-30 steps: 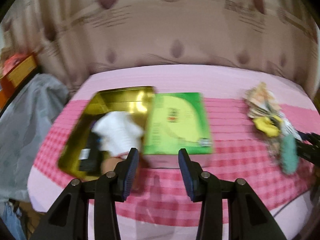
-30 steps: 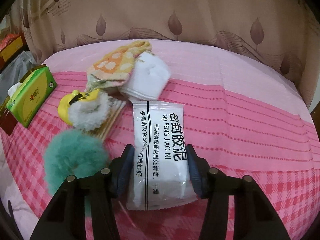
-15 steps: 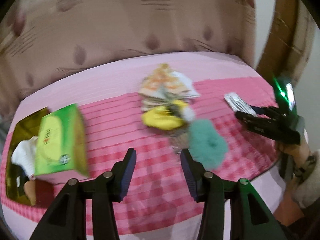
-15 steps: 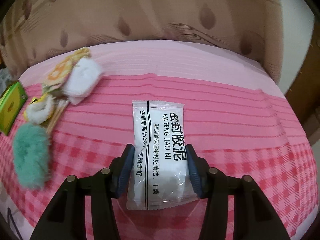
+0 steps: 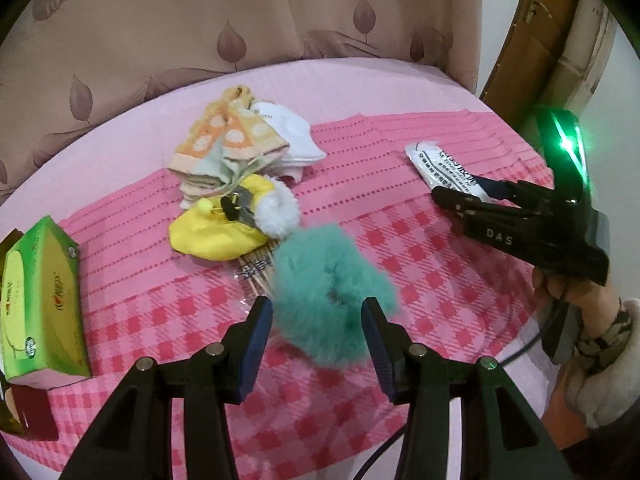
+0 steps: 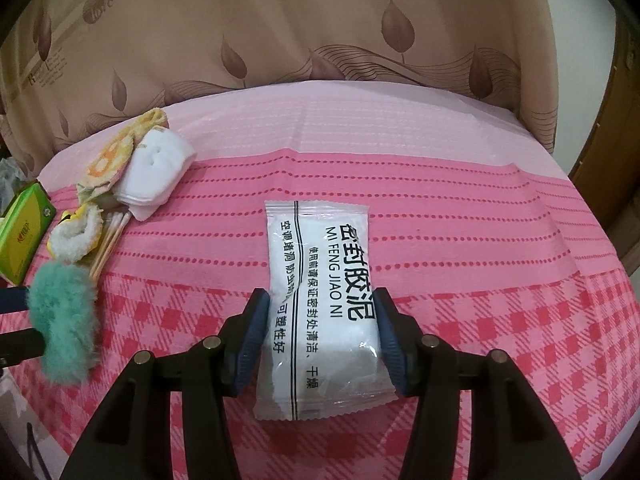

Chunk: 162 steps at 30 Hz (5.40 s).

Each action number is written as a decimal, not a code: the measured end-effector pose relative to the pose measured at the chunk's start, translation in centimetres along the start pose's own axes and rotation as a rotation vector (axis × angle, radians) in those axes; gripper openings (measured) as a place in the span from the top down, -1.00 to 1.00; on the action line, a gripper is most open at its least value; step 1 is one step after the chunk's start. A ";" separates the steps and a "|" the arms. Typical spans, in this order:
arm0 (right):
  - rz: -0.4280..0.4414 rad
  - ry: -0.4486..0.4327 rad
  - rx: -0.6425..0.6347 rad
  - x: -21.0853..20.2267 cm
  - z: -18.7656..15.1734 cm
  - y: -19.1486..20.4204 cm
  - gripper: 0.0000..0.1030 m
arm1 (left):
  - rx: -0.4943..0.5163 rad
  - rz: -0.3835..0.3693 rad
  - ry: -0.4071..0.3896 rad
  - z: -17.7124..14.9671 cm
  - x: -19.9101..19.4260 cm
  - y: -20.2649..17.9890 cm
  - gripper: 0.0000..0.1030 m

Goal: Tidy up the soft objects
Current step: 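Grasp the white packet with the right tool while the left tool reaches the teal pom, then grasp the teal fluffy pom with the left tool and lift it, then carry the teal pom into the gold tray and open the left tool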

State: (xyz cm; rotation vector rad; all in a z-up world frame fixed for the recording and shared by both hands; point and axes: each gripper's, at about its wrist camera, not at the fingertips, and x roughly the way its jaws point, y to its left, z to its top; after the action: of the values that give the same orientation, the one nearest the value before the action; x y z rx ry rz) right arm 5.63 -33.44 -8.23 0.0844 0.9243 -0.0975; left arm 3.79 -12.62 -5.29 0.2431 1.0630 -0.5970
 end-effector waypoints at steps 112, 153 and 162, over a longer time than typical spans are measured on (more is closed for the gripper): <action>-0.006 0.006 -0.016 0.3 -0.2 -0.2 -0.09 | -0.561 0.515 -0.055 -4.5 -8.8 36.1 0.79; 0.001 -0.113 -0.119 -5.7 3.6 8.6 0.10 | -0.718 0.530 -0.215 -16.2 -16.3 31.9 0.59; 0.164 -0.145 -0.280 -8.1 5.1 20.1 0.10 | -0.745 0.568 -0.256 -17.4 -18.2 31.8 0.59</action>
State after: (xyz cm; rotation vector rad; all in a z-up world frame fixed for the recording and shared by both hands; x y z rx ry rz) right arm 7.25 -13.69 1.88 -0.1054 0.7754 0.1755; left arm 2.58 27.65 -0.66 -0.1837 0.8484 0.2877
